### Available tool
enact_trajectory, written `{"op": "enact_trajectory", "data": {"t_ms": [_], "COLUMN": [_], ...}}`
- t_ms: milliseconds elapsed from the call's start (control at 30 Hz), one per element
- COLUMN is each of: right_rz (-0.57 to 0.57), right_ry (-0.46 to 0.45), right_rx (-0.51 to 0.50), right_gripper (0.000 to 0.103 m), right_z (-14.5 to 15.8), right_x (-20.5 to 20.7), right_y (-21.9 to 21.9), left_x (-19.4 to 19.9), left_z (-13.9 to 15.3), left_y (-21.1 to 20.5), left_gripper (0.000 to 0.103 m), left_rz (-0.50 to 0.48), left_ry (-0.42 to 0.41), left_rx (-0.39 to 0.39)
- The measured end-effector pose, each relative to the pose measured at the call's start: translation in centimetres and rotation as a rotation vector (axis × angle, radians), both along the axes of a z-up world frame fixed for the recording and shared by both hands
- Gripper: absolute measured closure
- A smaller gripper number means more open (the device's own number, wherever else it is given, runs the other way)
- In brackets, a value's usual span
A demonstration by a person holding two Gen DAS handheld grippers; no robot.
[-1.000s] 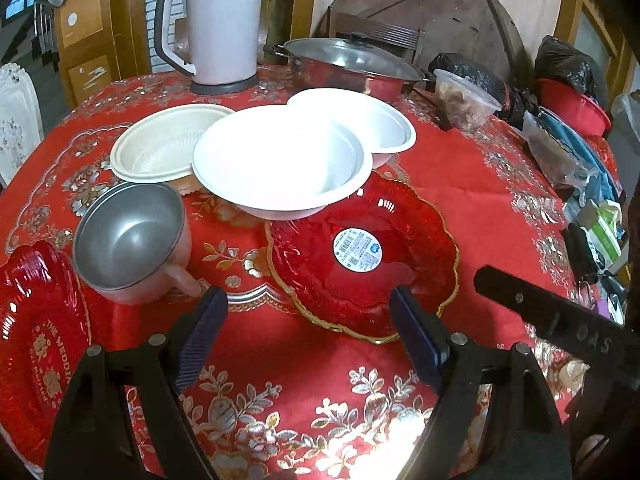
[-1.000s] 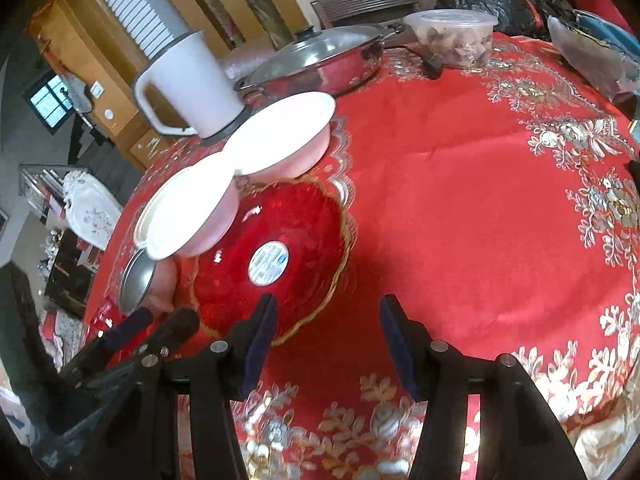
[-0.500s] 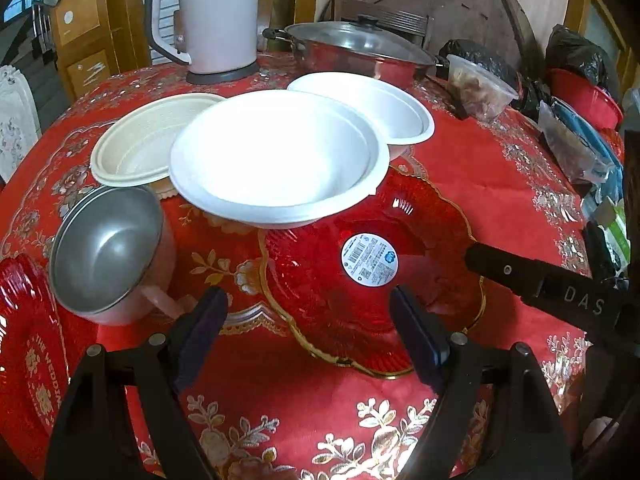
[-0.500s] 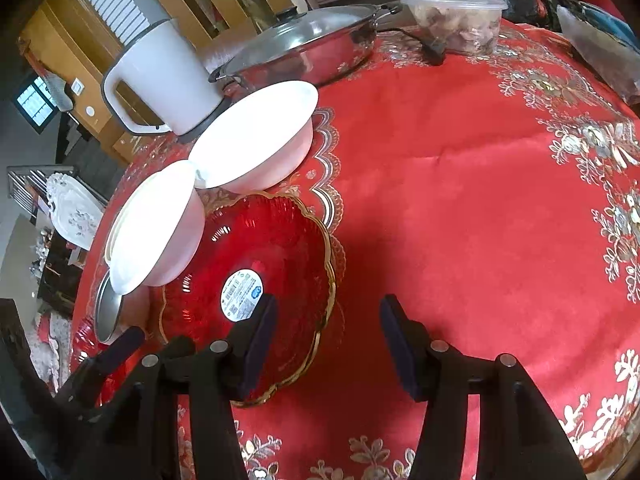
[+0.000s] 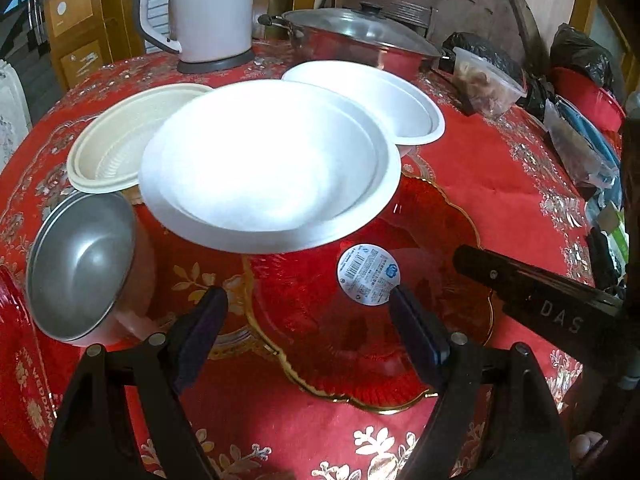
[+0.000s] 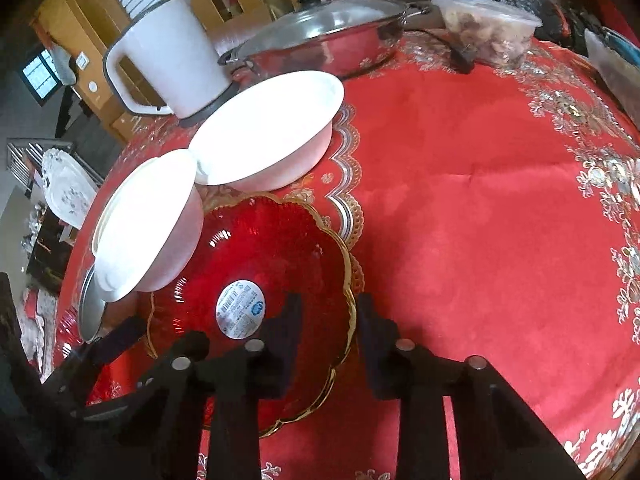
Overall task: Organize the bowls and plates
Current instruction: 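Move both grippers to the rim of the red gold-rimmed plate with sticker, then close both grippers on the red plate rim and lift it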
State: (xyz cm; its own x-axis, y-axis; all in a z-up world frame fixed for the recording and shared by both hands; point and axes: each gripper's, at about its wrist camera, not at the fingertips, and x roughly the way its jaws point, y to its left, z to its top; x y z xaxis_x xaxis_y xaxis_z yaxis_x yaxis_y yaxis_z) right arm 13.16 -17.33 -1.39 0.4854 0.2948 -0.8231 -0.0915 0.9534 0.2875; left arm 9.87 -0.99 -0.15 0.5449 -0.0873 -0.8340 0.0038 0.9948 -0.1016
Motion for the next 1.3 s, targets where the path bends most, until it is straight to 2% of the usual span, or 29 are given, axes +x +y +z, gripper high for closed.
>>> {"op": "enact_trajectory", "data": {"t_ms": [33, 100, 167, 200, 267, 367, 467, 800, 1067, 1300], "right_rz": [0.001, -0.002, -0.009, -0.011, -0.014, -0.017, -0.017, 0.001, 0.011, 0.011], "right_ry": [0.004, 0.008, 0.008, 0.007, 0.000, -0.006, -0.007, -0.043, -0.052, -0.083], "right_rx": [0.002, 0.024, 0.047, 0.052, 0.048, 0.042, 0.039, 0.004, -0.006, -0.015], "right_gripper": [0.083, 0.088, 0.090, 0.090, 0.090, 0.091, 0.091, 0.091, 0.091, 0.091], "right_z": [-0.1, -0.3, -0.5, -0.5, -0.5, -0.4, -0.3, 1.2, 1.1, 2.4], "right_x": [0.1, 0.2, 0.1, 0.0, -0.4, -0.9, -1.8, -6.7, -11.0, -13.4], "right_y": [0.0, -0.4, -0.8, -1.0, -1.3, -1.7, -2.1, -3.6, -4.9, -5.4], "left_x": [0.1, 0.3, 0.3, 0.2, 0.3, 0.2, -0.5, -3.3, -6.1, -8.4], "left_z": [-0.1, -0.4, -0.5, -0.5, -0.4, -0.4, -0.5, 0.1, 0.3, 2.0], "left_y": [0.0, -0.1, -0.1, 0.0, 0.3, 0.7, 0.3, -0.8, -1.7, -2.0], "left_gripper": [0.020, 0.027, 0.046, 0.051, 0.069, 0.079, 0.081, 0.081, 0.081, 0.081], "left_rz": [-0.004, -0.015, 0.002, 0.008, 0.019, 0.014, -0.006, -0.074, -0.130, -0.147], "left_ry": [0.005, 0.022, 0.012, 0.006, 0.003, 0.009, 0.008, 0.007, 0.007, -0.036], "left_rx": [-0.003, -0.014, 0.027, 0.042, 0.039, 0.030, 0.053, 0.012, -0.002, -0.008]}}
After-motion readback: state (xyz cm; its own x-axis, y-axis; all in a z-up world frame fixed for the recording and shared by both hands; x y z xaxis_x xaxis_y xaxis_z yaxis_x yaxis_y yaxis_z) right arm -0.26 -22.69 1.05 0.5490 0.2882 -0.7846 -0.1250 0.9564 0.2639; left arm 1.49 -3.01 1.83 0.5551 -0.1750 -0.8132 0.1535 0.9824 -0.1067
